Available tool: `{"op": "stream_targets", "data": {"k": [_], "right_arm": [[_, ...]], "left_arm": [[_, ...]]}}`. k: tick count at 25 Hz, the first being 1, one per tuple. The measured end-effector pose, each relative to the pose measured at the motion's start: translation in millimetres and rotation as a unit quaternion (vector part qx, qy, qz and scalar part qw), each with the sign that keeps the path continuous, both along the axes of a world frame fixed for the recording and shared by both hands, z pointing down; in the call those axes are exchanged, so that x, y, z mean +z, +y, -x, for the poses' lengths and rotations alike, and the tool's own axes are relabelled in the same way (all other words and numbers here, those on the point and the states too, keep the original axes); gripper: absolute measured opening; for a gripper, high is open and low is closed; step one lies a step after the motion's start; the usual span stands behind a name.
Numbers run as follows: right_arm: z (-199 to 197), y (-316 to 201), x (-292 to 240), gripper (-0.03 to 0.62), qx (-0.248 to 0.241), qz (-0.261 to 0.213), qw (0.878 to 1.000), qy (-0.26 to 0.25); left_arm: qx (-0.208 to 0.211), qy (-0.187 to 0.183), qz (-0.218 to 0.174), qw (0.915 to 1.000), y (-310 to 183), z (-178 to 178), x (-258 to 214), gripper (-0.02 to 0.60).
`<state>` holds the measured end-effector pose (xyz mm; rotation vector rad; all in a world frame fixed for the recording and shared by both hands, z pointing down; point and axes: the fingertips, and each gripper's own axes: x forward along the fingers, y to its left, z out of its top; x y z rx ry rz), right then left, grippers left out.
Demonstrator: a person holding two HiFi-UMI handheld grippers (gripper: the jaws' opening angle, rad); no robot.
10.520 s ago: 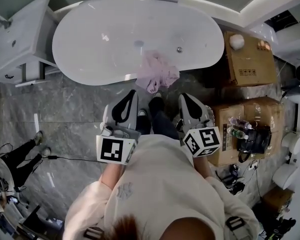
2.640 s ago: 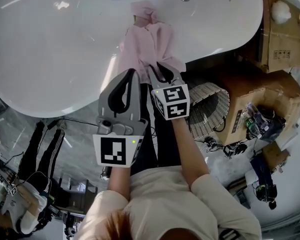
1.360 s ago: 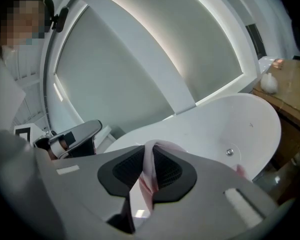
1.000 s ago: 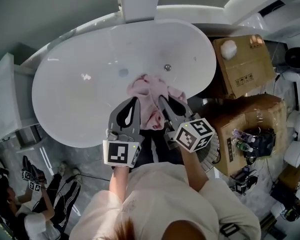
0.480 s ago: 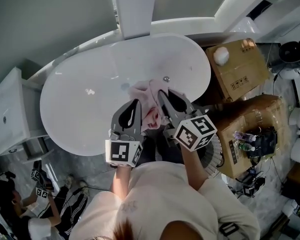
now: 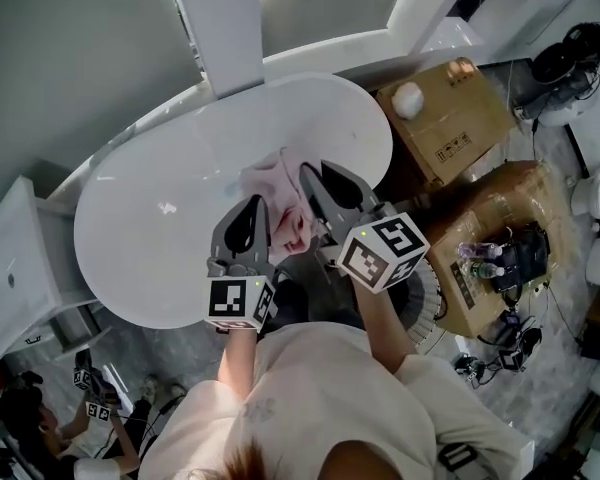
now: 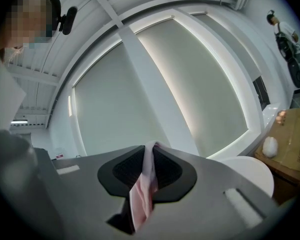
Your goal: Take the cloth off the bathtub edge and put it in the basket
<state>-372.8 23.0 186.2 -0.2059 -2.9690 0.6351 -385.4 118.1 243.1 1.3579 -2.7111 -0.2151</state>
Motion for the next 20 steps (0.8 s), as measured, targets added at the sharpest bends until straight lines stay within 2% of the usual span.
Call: {"op": "stream_targets", "data": {"k": [8,20], "right_arm": [[-62,-30,-36,0.049,0.032,-0.008,0.999,-0.041],[-188,-78,-64,0.049,0.072,-0.030,0.995,-0.068]], "left_arm": [[0.018,-0.026,-0.011,0.9994,-25,-46,-21,0.049],[0.063,-0.040,-0.024,0.9969,-69,-169,-34,0.049]]}}
